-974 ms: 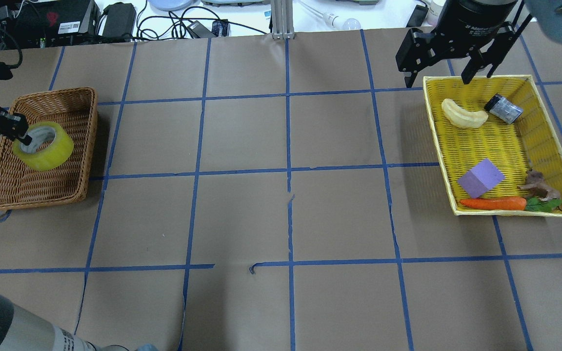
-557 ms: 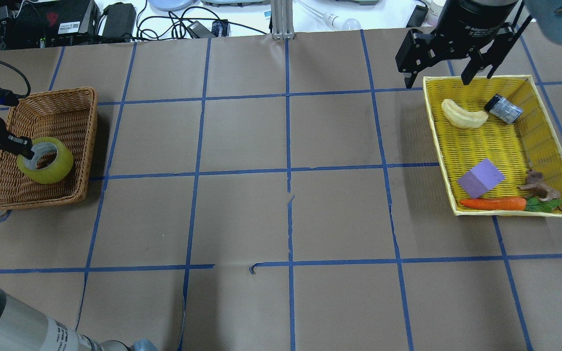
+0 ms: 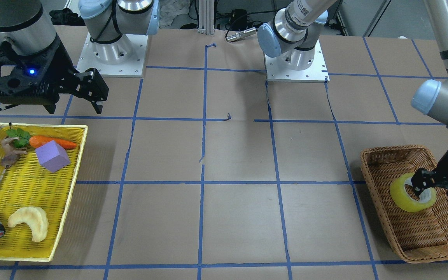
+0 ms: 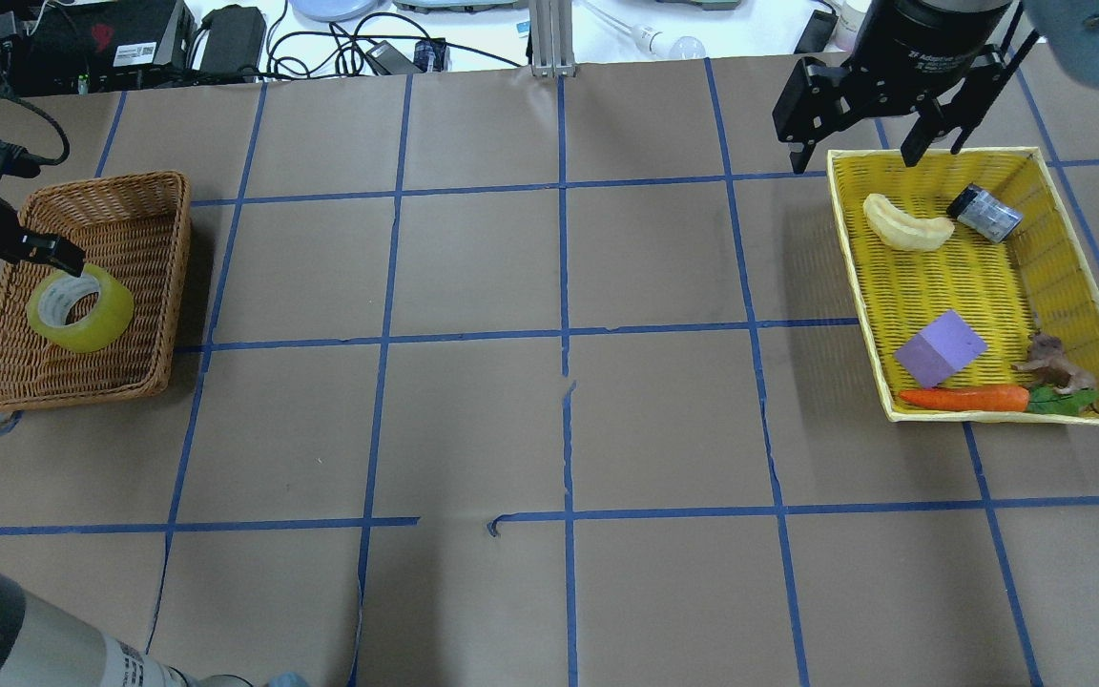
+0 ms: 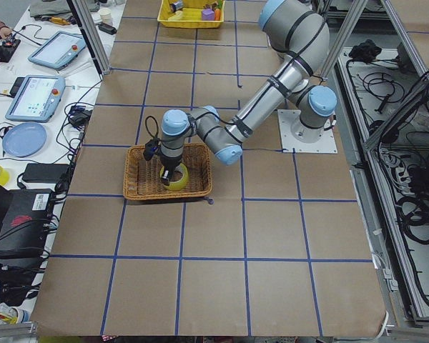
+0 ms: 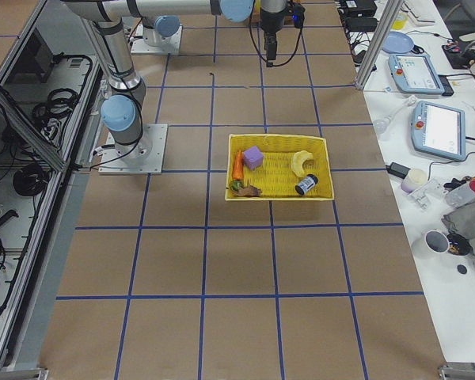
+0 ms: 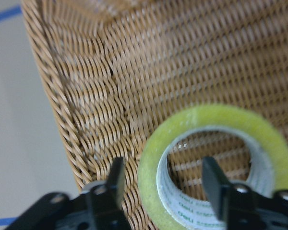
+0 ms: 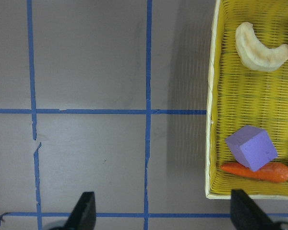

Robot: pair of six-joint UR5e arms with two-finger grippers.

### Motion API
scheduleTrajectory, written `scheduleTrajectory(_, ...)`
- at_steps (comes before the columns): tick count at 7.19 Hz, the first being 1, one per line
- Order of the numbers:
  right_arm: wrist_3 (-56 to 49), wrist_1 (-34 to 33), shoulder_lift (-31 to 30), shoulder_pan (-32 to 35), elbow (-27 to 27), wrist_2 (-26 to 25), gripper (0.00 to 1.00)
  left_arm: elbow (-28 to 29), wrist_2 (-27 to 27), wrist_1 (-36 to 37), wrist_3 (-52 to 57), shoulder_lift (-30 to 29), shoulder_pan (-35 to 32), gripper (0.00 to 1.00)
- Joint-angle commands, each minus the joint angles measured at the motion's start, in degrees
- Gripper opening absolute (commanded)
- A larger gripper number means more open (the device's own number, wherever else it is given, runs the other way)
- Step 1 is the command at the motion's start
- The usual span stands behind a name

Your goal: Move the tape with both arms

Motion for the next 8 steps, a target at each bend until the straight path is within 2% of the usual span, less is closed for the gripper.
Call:
scheduleTrajectory(1, 0.0, 0.0, 0.0, 0.0, 0.0, 0.0, 1.0, 0.9, 0.4, -10.1, -17.8, 6.0, -10.4, 1.0)
scheduleTrajectory(3, 0.0, 0.1, 0.0, 0.0, 0.0, 0.0, 1.0, 3.7, 0.1, -22.4, -29.2, 9.8, -20.6, 1.0)
scheduleTrajectory(5, -0.1, 0.1, 0.0, 0.0, 0.1, 0.0, 1.0, 11.5, 0.0, -36.3, -41.2, 11.0, -29.2, 1.0)
scheduleTrajectory(6, 0.0, 0.1, 0.0, 0.0, 0.1, 0.0, 1.0, 15.3, 0.0, -41.5, -42.7, 11.0, -31.4, 1.0)
scheduleTrajectory(8, 0.0, 0.1, 0.0, 0.0, 0.1, 0.0, 1.0, 19.2, -4.8, -46.6, -43.8, 11.2, -32.0, 1.0)
